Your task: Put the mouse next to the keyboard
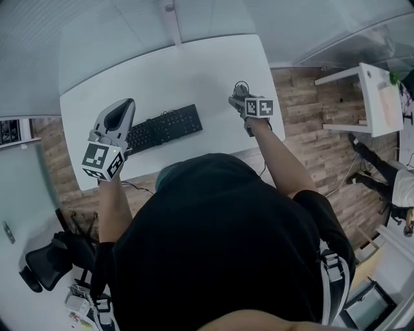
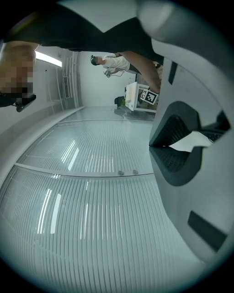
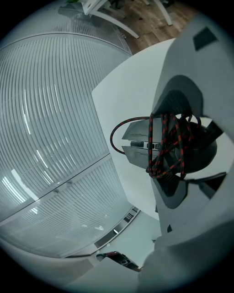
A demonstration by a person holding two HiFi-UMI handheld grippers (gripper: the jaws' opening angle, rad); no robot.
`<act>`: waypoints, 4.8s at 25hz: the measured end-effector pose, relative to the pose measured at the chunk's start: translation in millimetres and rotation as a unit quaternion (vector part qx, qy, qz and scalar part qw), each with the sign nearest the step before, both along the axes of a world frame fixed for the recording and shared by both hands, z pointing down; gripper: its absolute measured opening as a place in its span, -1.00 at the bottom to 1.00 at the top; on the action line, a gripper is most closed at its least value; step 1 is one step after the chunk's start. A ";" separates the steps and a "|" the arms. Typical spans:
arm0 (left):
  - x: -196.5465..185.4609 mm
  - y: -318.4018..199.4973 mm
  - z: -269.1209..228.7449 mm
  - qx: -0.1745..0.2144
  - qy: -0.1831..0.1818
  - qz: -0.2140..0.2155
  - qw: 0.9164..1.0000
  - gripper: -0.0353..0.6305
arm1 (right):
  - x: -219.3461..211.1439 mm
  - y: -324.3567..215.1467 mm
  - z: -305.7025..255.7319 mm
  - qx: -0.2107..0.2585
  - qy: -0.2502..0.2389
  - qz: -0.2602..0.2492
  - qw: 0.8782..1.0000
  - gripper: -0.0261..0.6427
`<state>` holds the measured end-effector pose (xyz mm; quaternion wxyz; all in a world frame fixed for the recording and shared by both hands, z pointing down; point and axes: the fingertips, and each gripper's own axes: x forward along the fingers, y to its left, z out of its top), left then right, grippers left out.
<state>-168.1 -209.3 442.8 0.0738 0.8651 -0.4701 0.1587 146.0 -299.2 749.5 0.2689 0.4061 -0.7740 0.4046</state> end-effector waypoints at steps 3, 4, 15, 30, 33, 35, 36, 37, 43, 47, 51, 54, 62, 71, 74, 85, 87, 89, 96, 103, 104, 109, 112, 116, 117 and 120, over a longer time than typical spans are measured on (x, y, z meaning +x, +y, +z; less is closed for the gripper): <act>-0.3 0.5 2.0 -0.002 0.000 0.001 1.000 -0.83 | 0.2 2.4 10.6 -0.007 0.008 -0.001 1.000 0.28; -0.4 0.4 2.5 -0.003 0.000 0.002 1.000 -0.83 | -0.5 2.6 13.0 -0.008 0.010 -0.001 1.000 0.28; -8.7 -4.6 6.7 -0.005 -0.006 0.001 1.000 -0.83 | -12.3 11.6 51.1 -0.042 0.039 -0.020 0.998 0.28; -28.3 -8.5 12.5 -0.013 -0.009 -0.009 1.000 -0.83 | -20.6 20.5 82.7 -0.064 0.087 -0.041 0.993 0.28; -33.0 -9.5 14.1 -0.016 -0.008 -0.011 1.000 -0.83 | -19.4 22.8 88.4 -0.072 0.119 -0.049 0.989 0.28; -33.6 -10.4 16.0 -0.017 -0.008 -0.011 1.000 -0.83 | -18.7 22.3 91.3 -0.073 0.132 -0.052 0.987 0.28; -32.8 -11.1 17.1 -0.018 -0.007 -0.011 1.000 -0.83 | -17.9 21.6 92.9 -0.072 0.137 -0.053 0.987 0.28; -31.4 -11.8 18.2 -0.019 -0.008 -0.011 1.000 -0.83 | -16.6 20.8 94.4 -0.072 0.140 -0.055 0.986 0.28; -27.9 -16.0 23.6 -0.021 -0.009 -0.012 1.000 -0.83 | -12.2 18.2 102.1 -0.075 0.151 -0.061 0.984 0.28; -28.0 -16.8 23.7 -0.021 -0.009 -0.012 1.000 -0.83 | -14.5 19.7 106.3 -0.078 0.161 -0.069 0.982 0.28; -30.3 -17.3 23.7 -0.022 -0.008 -0.014 1.000 -0.83 | -17.4 20.4 108.4 -0.079 0.171 -0.075 0.979 0.28; -31.1 -16.0 23.9 -0.023 -0.007 -0.015 1.000 -0.83 | -18.2 21.8 108.9 -0.080 0.177 -0.077 0.978 0.28; -29.3 -18.5 22.8 -0.024 -0.009 -0.009 1.000 -0.83 | -19.3 19.6 110.8 -0.081 0.185 -0.077 0.976 0.28; -27.2 -15.1 24.5 -0.023 -0.007 -0.006 1.000 -0.83 | -17.6 20.8 114.7 -0.075 0.209 -0.087 0.971 0.28; -28.5 -14.9 24.3 -0.022 -0.007 -0.007 1.000 -0.83 | -21.4 20.4 114.6 -0.071 0.201 -0.090 0.973 0.28; -22.3 -13.5 23.0 -0.019 -0.006 -0.005 1.000 -0.82 | -15.8 17.4 108.1 -0.054 0.197 -0.074 0.976 0.28; -22.1 -12.5 20.4 -0.017 -0.006 -0.003 1.000 -0.83 | -17.0 18.1 103.6 -0.051 0.196 -0.073 0.977 0.28; -22.9 -12.1 17.3 -0.015 -0.005 -0.002 1.000 -0.83 | -18.3 19.0 98.7 -0.049 0.195 -0.073 0.977 0.28; -14.7 -10.3 11.7 -0.008 -0.004 0.003 1.000 -0.83 | -16.7 21.1 80.9 -0.033 0.179 -0.069 0.981 0.28; -6.7 -6.5 7.3 -0.002 -0.003 0.009 1.000 -0.83 | -12.5 22.1 60.4 -0.012 0.161 -0.060 0.985 0.28; -5.4 -6.0 6.2 -0.001 -0.002 0.010 1.000 -0.83 | -11.5 21.8 56.8 -0.008 0.158 -0.058 0.986 0.28; 0.7 -1.8 1.6 0.006 -0.001 0.016 1.000 -0.83 | -5.6 21.8 40.3 0.009 0.149 -0.047 0.988 0.28; 5.4 0.9 -1.8 0.011 0.000 0.020 1.000 -0.83 | -2.0 21.7 30.1 0.019 0.148 -0.048 0.988 0.28; 10.3 4.2 -5.5 0.015 0.001 0.025 1.000 -0.83 | 4.0 20.5 15.4 0.032 0.144 -0.043 0.988 0.27; 11.0 5.1 -5.8 0.015 0.001 0.026 1.000 -0.83 | 5.4 20.0 11.8 0.036 0.143 -0.041 0.988 0.24; 11.6 9.0 -5.4 0.016 0.001 0.028 0.999 -0.82 | 9.2 19.1 -0.9 0.050 0.139 -0.033 0.988 0.10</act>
